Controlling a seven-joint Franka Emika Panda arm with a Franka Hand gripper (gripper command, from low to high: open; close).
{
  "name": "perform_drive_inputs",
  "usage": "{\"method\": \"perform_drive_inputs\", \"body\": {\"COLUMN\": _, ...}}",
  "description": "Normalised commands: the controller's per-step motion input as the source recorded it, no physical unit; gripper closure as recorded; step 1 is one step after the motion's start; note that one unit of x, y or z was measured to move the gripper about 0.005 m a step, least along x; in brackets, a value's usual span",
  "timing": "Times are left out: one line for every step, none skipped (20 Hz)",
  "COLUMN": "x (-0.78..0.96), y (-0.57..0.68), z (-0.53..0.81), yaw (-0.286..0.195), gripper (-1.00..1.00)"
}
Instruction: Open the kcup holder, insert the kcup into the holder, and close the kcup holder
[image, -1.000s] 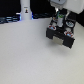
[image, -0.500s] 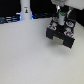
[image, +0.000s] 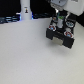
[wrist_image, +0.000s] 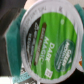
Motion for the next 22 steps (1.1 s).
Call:
{"method": "perform_drive_inputs", "body": {"x": 0.12, "y": 0.08, "z": -0.18, "yaw": -0.006, "gripper": 1.0}}
{"method": "perform_drive_inputs", "body": {"x": 0.09, "y": 0.0, "z": 0.02, "yaw": 0.0, "gripper": 1.0}}
{"method": "perform_drive_inputs", "body": {"x": 0.25, "y": 0.0, "z": 0.23, "yaw": -0.024, "gripper": 1.0}}
{"method": "perform_drive_inputs", "body": {"x": 0.42, "y": 0.08, "z": 0.44, "yaw": -0.049, "gripper": 1.0}}
{"method": "perform_drive_inputs", "body": {"x": 0.49, "y": 0.17, "z": 0.45, "yaw": -0.031, "gripper": 1.0}}
{"method": "perform_drive_inputs", "body": {"x": 0.51, "y": 0.24, "z": 0.5, "yaw": -0.032, "gripper": 1.0}}
{"method": "perform_drive_inputs", "body": {"x": 0.54, "y": 0.3, "z": 0.49, "yaw": -0.027, "gripper": 1.0}}
{"method": "perform_drive_inputs", "body": {"x": 0.55, "y": 0.33, "z": 0.49, "yaw": -0.019, "gripper": 1.0}}
{"method": "perform_drive_inputs", "body": {"x": 0.55, "y": 0.32, "z": 0.47, "yaw": -0.021, "gripper": 1.0}}
{"method": "perform_drive_inputs", "body": {"x": 0.53, "y": 0.3, "z": 0.35, "yaw": -0.031, "gripper": 1.0}}
{"method": "perform_drive_inputs", "body": {"x": 0.22, "y": 0.21, "z": 0.04, "yaw": 0.0, "gripper": 1.0}}
{"method": "perform_drive_inputs", "body": {"x": 0.0, "y": -0.01, "z": 0.0, "yaw": 0.0, "gripper": 1.0}}
{"method": "perform_drive_inputs", "body": {"x": 0.05, "y": 0.05, "z": -0.17, "yaw": -0.004, "gripper": 1.0}}
{"method": "perform_drive_inputs", "body": {"x": 0.01, "y": 0.04, "z": -0.18, "yaw": 0.007, "gripper": 1.0}}
{"method": "perform_drive_inputs", "body": {"x": -0.05, "y": 0.02, "z": -0.21, "yaw": 0.027, "gripper": 1.0}}
{"method": "perform_drive_inputs", "body": {"x": -0.17, "y": 0.01, "z": -0.23, "yaw": 0.076, "gripper": 1.0}}
{"method": "perform_drive_inputs", "body": {"x": -0.25, "y": 0.0, "z": -0.21, "yaw": 0.072, "gripper": 1.0}}
{"method": "perform_drive_inputs", "body": {"x": -0.28, "y": 0.0, "z": -0.16, "yaw": 0.062, "gripper": 1.0}}
{"method": "perform_drive_inputs", "body": {"x": -0.23, "y": 0.0, "z": -0.16, "yaw": 0.043, "gripper": 1.0}}
{"method": "perform_drive_inputs", "body": {"x": -0.13, "y": 0.0, "z": -0.19, "yaw": 0.03, "gripper": 1.0}}
{"method": "perform_drive_inputs", "body": {"x": -0.06, "y": -0.01, "z": -0.19, "yaw": 0.018, "gripper": 1.0}}
{"method": "perform_drive_inputs", "body": {"x": -0.04, "y": -0.01, "z": -0.18, "yaw": 0.01, "gripper": 1.0}}
